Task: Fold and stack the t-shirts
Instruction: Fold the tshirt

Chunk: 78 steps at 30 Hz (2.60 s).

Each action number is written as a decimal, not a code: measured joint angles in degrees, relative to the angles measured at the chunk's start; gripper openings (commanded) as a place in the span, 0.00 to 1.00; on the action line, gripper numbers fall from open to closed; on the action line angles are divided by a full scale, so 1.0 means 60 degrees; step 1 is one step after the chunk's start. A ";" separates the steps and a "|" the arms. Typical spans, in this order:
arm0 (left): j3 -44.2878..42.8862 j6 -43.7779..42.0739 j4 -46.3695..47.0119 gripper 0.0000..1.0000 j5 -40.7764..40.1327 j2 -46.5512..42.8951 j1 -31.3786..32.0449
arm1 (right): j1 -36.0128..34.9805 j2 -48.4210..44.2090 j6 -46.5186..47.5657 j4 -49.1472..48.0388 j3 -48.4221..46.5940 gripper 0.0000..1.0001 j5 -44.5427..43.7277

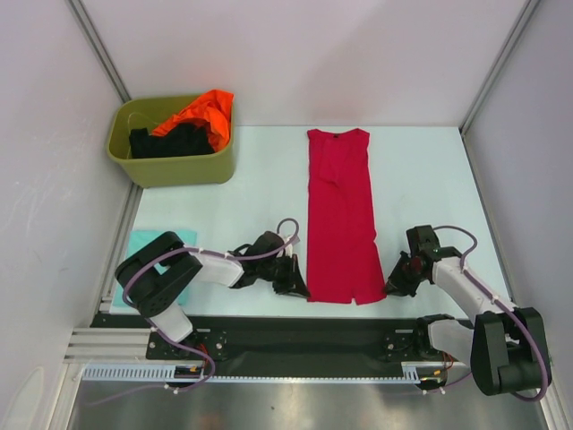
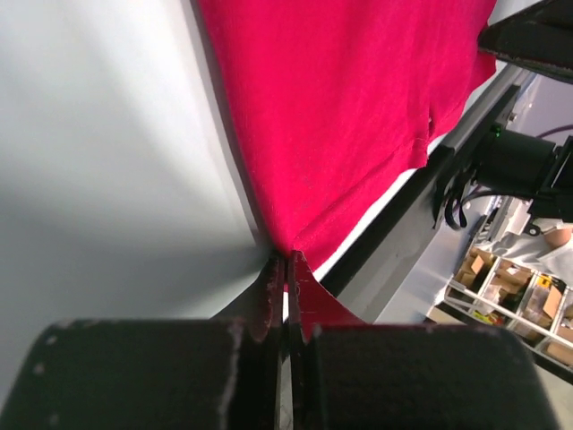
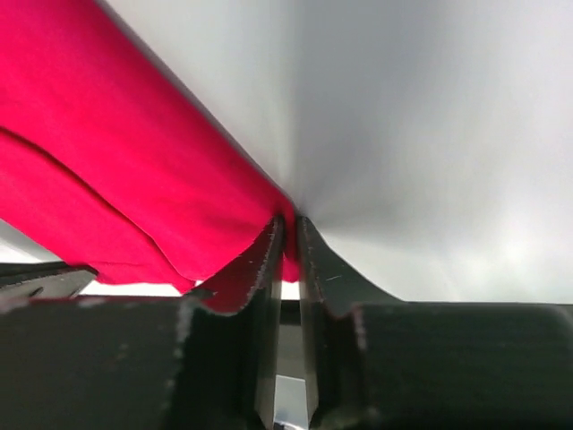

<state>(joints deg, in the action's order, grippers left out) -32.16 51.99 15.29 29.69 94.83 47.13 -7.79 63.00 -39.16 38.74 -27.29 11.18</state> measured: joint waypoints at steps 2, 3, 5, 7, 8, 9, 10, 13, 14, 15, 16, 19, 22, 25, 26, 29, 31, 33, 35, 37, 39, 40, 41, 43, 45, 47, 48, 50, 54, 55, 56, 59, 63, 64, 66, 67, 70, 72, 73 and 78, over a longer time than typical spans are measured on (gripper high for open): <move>0.0237 0.0255 0.0142 0.00 -0.0044 -0.0135 0.0135 | -0.0007 -0.0084 -0.0015 0.0091 0.0040 0.12 0.0000; 0.0321 0.0357 0.0200 0.00 -0.0084 -0.0197 0.0178 | -0.0022 -0.0109 -0.0018 0.0127 0.0044 0.11 0.0004; 0.0517 0.0568 0.0266 0.00 -0.0204 -0.0368 0.0295 | -0.0109 -0.0204 -0.0022 0.0219 0.0055 0.10 0.0004; 0.0703 0.0831 0.0452 0.00 -0.0280 -0.0455 0.0386 | -0.0244 -0.0357 -0.0047 0.0273 0.0120 0.08 0.0033; 0.0787 0.0958 0.0572 0.00 -0.0273 -0.0459 0.0452 | -0.0328 -0.0455 -0.0066 0.0310 0.0175 0.08 0.0062; 0.0852 0.1096 0.0688 0.00 -0.0273 -0.0459 0.0492 | -0.0430 -0.0546 -0.0131 0.0368 0.0219 0.08 0.0113; 0.0889 0.1184 0.0754 0.00 -0.0270 -0.0459 0.0517 | -0.0543 -0.0616 -0.0215 0.0433 0.0244 0.08 0.0164; 0.0914 0.1362 0.0794 0.00 -0.0284 -0.0459 0.0583 | -0.1056 -0.0827 -0.0415 0.0605 0.0251 0.07 0.0306; 0.0914 0.1402 0.0783 0.00 -0.0306 -0.0474 0.0605 | -0.1235 -0.0925 -0.0481 0.0659 0.0248 0.06 0.0357; 0.0907 0.1410 0.0710 0.00 -0.0342 -0.0510 0.0627 | -0.1384 -0.1031 -0.0517 0.0739 0.0237 0.06 0.0408; 0.0871 0.1413 0.0568 0.00 -0.0357 -0.0568 0.0641 | -0.1497 -0.1140 -0.0550 0.0841 0.0204 0.06 0.0466; 0.0627 0.1402 0.0069 0.00 -0.0390 -0.0772 0.0678 | -0.1588 -0.1362 -0.0532 0.1195 -0.0120 0.04 0.0557; 0.0040 0.1337 -0.0561 0.00 -0.0404 -0.0965 0.0685 | -0.1563 -0.1333 -0.0357 0.1468 -0.0838 0.02 0.0550; -0.0885 0.1224 -0.1093 0.00 -0.0346 -0.0987 0.0525 | -0.1242 -0.0874 0.0069 0.1563 -0.1920 0.01 0.0692; -0.1217 0.1147 -0.1257 0.00 -0.0324 -0.0987 0.0412 | -0.1089 -0.0568 0.0233 0.1530 -0.2313 0.01 0.0761; -0.2284 0.0943 -0.1694 0.01 -0.0164 -0.0900 -0.0219 | -0.0750 0.0437 0.0699 0.1344 -0.3395 0.01 0.0940; -0.3177 0.0798 -0.1792 0.00 -0.0098 -0.0590 -0.0838 | -0.0543 0.1290 0.1002 0.1096 -0.4105 0.01 0.1082; -0.4054 0.0623 -0.1858 0.00 -0.0066 -0.0127 -0.1450 | -0.0372 0.2324 0.1330 0.0903 -0.4972 0.01 0.1220; -0.4940 0.0459 -0.1989 0.00 0.0000 0.0492 -0.2014 | -0.0193 0.3410 0.1585 0.0718 -0.5894 0.02 0.1370; -0.5861 0.0313 -0.2095 0.00 0.0098 0.1257 -0.2473 | -0.0018 0.4448 0.1796 0.0488 -0.6819 0.02 0.1570; -0.6630 0.0233 -0.2157 0.00 0.0175 0.2014 -0.2871 | 0.0168 0.5464 0.1996 0.0408 -0.7777 0.02 0.1712; -0.6896 0.0222 -0.2149 0.00 0.0204 0.2299 -0.2991 | 0.0244 0.5931 0.2084 0.0277 -0.8218 0.02 0.1774; -0.7195 0.0226 -0.2157 0.00 0.0280 0.2681 -0.3158 | 0.0313 0.6408 0.2193 0.0262 -0.8670 0.02 0.1861; -0.7763 0.0237 -0.2146 0.00 0.0419 0.3402 -0.3391 | 0.0419 0.7195 0.2379 0.0229 -0.9486 0.02 0.1996; -0.8174 0.0255 -0.2153 0.00 0.0506 0.3993 -0.3559 | 0.0495 0.7941 0.2565 0.0219 -1.0222 0.02 0.2095; -0.8368 0.0313 -0.2116 0.00 0.0586 0.4375 -0.3661 | 0.0572 0.8572 0.2685 0.0288 -1.0907 0.02 0.2211; -0.8382 0.0342 -0.2095 0.01 0.0597 0.4477 -0.3683 | 0.0597 0.8786 0.2736 0.0284 -1.1122 0.02 0.2248; -0.8440 0.0419 -0.2062 0.00 0.0634 0.4677 -0.3741 | 0.0656 0.9286 0.2841 0.0386 -1.1697 0.03 0.2379; -0.8834 0.0579 -0.1945 0.00 0.0703 0.5115 -0.3803 | 0.0882 1.0091 0.3060 0.0696 -1.2768 0.03 0.2648; -0.8939 0.0597 -0.1923 0.00 0.0729 0.5213 -0.3818 | 0.0943 1.0222 0.3085 0.0710 -1.2896 0.03 0.2718; -0.9052 0.0619 -0.1912 0.00 0.0761 0.5293 -0.3825 | 0.1013 1.0324 0.3122 0.0718 -1.2958 0.03 0.2779; -0.9249 0.0692 -0.1851 0.00 0.0776 0.5450 -0.3854 | 0.1151 1.0517 0.3220 0.0823 -1.2990 0.06 0.2918; -0.9282 0.0772 -0.1858 0.00 0.0769 0.5468 -0.3891 | 0.1253 1.0728 0.3289 0.0903 -1.3019 0.14 0.3104; -0.9307 0.0787 -0.1869 0.00 0.0765 0.5501 -0.3905 | 0.1257 1.0812 0.3293 0.0929 -1.3092 0.16 0.3173; -0.9464 0.0787 -0.1982 0.03 0.0747 0.5610 -0.3934 | 0.1253 1.1030 0.3300 0.0984 -1.3347 0.17 0.3297; -0.9577 0.0772 -0.2062 0.04 0.0729 0.5694 -0.3960 | 0.1249 1.1191 0.3304 0.0987 -1.3544 0.19 0.3344; -1.0018 0.0710 -0.2488 0.17 0.0608 0.5949 -0.4047 | 0.1311 1.1635 0.3326 0.1096 -1.4080 0.27 0.3475; -1.0550 0.0565 -0.3078 0.27 0.0517 0.6204 -0.4127 | 0.1424 1.1923 0.3300 0.1151 -1.4447 0.32 0.3541; -1.0914 0.0390 -0.3450 0.30 0.0415 0.6364 -0.4160 | 0.1519 1.2043 0.3289 0.1158 -1.4604 0.38 0.3548; -1.2440 -0.0980 -0.5552 0.44 -0.0699 0.6550 -0.4255 | 0.2142 1.2182 0.3446 0.1628 -1.5194 0.41 0.3410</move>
<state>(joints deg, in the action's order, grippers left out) -106.80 46.11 -18.02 25.50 134.13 21.61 5.06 136.09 -18.48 48.51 -118.45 31.64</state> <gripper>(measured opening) 0.401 0.404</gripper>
